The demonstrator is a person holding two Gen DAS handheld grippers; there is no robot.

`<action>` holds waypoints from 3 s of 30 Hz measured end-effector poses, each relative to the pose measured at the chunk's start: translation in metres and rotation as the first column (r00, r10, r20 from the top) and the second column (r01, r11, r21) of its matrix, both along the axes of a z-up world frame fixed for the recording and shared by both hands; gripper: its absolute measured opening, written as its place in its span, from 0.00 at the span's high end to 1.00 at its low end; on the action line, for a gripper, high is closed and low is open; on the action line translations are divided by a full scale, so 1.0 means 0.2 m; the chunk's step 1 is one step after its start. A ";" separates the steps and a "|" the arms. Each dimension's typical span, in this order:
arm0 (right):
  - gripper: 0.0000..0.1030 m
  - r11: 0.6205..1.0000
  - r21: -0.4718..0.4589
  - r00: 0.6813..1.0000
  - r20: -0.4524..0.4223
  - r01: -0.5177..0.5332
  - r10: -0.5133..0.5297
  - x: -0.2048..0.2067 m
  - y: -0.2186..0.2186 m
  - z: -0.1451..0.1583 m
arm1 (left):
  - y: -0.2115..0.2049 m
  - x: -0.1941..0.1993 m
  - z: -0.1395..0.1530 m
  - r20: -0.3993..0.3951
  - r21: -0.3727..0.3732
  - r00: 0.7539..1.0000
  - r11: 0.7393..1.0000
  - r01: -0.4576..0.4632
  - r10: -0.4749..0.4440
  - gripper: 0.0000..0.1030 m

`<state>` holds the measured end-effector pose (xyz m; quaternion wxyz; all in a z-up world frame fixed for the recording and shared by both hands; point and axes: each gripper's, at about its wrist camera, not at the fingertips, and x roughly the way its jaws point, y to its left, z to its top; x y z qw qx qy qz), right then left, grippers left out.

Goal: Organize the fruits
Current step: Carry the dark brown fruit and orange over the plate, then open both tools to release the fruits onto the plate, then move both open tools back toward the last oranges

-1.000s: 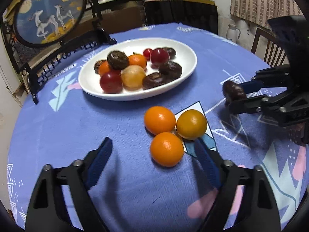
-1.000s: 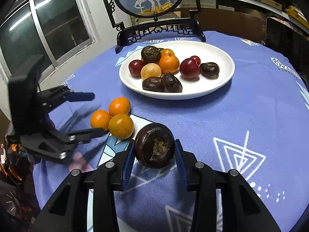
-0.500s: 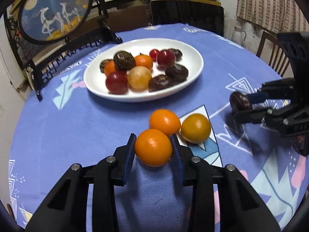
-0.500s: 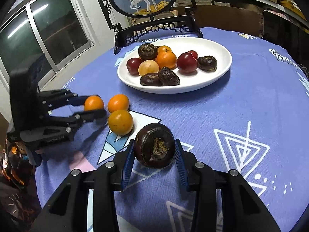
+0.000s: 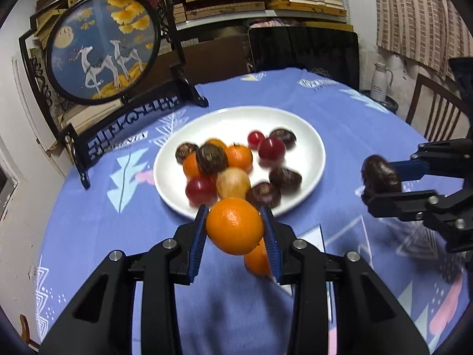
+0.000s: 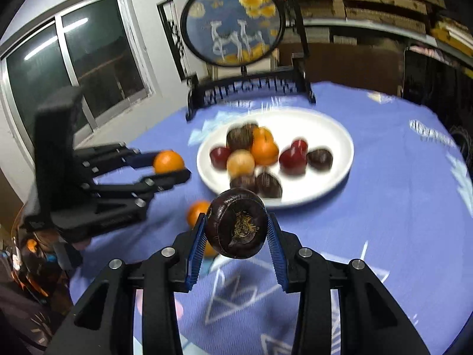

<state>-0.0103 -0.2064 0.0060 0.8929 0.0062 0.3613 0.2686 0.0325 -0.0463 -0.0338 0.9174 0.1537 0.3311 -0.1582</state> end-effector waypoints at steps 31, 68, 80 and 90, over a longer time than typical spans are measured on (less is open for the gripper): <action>0.61 0.987 0.138 0.990 0.098 0.084 -0.098 0.59 0.02 0.18 | -0.03 0.62 0.17 0.023 -0.154 0.993 0.982 -0.111 0.116 0.66; 0.43 0.983 0.141 0.988 0.077 0.120 -0.131 0.77 0.05 0.07 | -0.13 0.66 0.04 0.077 -0.057 0.988 0.990 -0.132 0.136 0.36; 0.34 0.988 0.098 0.982 0.138 0.118 -0.131 0.51 0.03 0.16 | -0.01 0.54 0.15 0.129 -0.104 0.977 0.982 -0.155 0.168 0.23; 0.32 0.984 -0.173 0.998 0.022 -0.048 0.053 0.01 0.20 -0.14 | 0.26 0.17 0.12 0.079 -0.172 0.971 0.963 -0.208 0.224 0.11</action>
